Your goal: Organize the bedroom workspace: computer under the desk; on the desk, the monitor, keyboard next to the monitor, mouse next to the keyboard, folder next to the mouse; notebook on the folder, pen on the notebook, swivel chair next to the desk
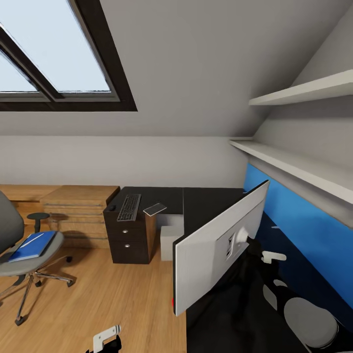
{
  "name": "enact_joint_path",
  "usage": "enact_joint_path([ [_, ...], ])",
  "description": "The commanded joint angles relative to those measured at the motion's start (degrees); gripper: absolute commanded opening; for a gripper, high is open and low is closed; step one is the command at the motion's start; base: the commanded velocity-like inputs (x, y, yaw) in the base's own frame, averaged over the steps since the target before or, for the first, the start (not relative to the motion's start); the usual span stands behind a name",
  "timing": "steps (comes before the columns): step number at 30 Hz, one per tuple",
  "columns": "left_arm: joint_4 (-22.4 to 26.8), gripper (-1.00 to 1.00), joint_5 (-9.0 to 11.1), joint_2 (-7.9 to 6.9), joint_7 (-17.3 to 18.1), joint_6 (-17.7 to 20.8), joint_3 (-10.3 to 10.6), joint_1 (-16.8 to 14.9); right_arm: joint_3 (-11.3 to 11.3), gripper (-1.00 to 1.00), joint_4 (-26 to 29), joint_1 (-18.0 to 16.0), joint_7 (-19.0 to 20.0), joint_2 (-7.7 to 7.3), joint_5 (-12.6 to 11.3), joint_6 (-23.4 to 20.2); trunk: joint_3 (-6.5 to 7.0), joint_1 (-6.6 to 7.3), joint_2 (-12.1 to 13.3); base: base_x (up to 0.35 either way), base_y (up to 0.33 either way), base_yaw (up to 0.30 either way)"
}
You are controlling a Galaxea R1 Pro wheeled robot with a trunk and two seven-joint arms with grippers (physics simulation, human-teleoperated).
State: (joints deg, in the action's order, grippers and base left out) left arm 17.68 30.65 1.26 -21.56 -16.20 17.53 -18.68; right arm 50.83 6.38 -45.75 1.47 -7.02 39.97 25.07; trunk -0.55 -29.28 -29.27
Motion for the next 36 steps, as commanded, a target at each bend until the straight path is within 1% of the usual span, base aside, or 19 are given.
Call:
enact_joint_path([
  [1, -0.02, 1.0, 0.45, -0.04, -0.33, -0.23, 0.49, -0.04, 0.32, -1.0, -0.05, -0.05, 0.2, 0.01, 0.19, 0.21, -0.06, -0.02, -0.07, 0.0, 0.0, 0.0],
  [26, -0.02, 1.0, 0.37, -0.11, -0.32, -0.23, 0.49, -0.04, 0.41, -1.0, -0.21, -0.05, 0.65, 0.06, 0.12, 0.59, -0.06, -0.02, -0.07, 0.0, -0.001, 0.0],
  [29, -0.02, 1.0, 0.42, -0.11, -0.32, -0.23, 0.49, -0.04, 0.41, -1.0, -0.22, -0.05, 0.65, 0.07, 0.11, 0.59, -0.06, -0.02, -0.07, 0.0, -0.144, 0.0],
  [36, -0.02, 1.0, 0.46, -0.17, -0.31, -0.22, 0.49, -0.04, 0.41, -1.0, -0.22, -0.05, 0.64, 0.08, 0.11, 0.64, -0.06, -0.02, -0.07, 0.0, -0.272, 0.0],
])
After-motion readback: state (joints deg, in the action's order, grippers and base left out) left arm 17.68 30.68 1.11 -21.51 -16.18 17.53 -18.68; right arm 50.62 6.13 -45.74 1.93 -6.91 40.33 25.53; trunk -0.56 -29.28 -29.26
